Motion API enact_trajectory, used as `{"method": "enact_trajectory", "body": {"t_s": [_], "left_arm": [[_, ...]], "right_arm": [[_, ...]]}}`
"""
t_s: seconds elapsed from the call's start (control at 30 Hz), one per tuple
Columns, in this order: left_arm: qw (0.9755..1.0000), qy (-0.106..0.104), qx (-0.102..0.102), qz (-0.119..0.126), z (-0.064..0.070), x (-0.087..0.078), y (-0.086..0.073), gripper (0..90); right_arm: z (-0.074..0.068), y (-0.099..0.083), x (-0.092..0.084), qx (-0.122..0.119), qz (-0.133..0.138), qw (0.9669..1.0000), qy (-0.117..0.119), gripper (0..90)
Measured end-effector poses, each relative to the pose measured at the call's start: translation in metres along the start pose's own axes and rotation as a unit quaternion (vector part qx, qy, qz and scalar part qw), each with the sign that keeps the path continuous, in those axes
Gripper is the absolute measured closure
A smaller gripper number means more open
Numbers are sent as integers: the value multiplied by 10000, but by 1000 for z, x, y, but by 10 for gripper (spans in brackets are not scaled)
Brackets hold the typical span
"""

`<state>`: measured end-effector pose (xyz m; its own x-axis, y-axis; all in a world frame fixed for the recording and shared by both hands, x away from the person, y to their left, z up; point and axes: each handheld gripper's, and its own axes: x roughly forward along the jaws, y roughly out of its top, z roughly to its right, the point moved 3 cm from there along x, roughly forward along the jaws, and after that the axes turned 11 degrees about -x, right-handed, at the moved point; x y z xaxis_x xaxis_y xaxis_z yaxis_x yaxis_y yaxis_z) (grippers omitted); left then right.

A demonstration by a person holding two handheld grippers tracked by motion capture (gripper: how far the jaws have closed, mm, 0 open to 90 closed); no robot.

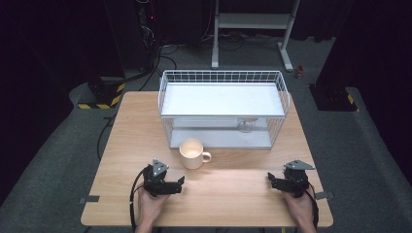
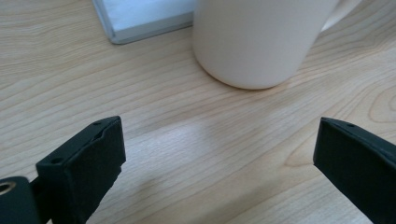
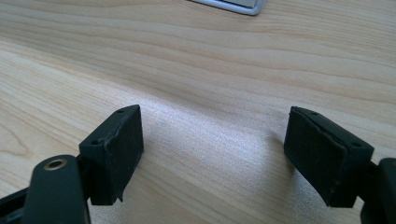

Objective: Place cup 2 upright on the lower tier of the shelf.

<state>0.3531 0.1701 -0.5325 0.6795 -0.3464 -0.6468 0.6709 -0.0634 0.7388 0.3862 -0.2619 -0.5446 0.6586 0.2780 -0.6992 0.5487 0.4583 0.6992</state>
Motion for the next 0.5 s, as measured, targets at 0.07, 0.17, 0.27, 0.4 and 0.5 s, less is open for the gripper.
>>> {"method": "enact_trajectory", "body": {"t_s": [0.07,0.17,0.27,0.4,0.5], "left_arm": [[10000,1,37,-11,3,2,1,25],[9999,-4,105,-12,8,4,5,19],[9999,-25,145,7,14,7,9,18],[9998,-82,189,40,19,12,13,12],[9997,-125,188,66,22,13,17,5]], "right_arm": [[0,0,0,1,1,10000,-1,200],[0,0,0,-6,-3,10000,-7,200],[0,0,0,-5,-3,10000,-7,200],[0,0,0,-6,-3,10000,-7,200],[0,0,0,-17,1,10000,-9,200]]}}
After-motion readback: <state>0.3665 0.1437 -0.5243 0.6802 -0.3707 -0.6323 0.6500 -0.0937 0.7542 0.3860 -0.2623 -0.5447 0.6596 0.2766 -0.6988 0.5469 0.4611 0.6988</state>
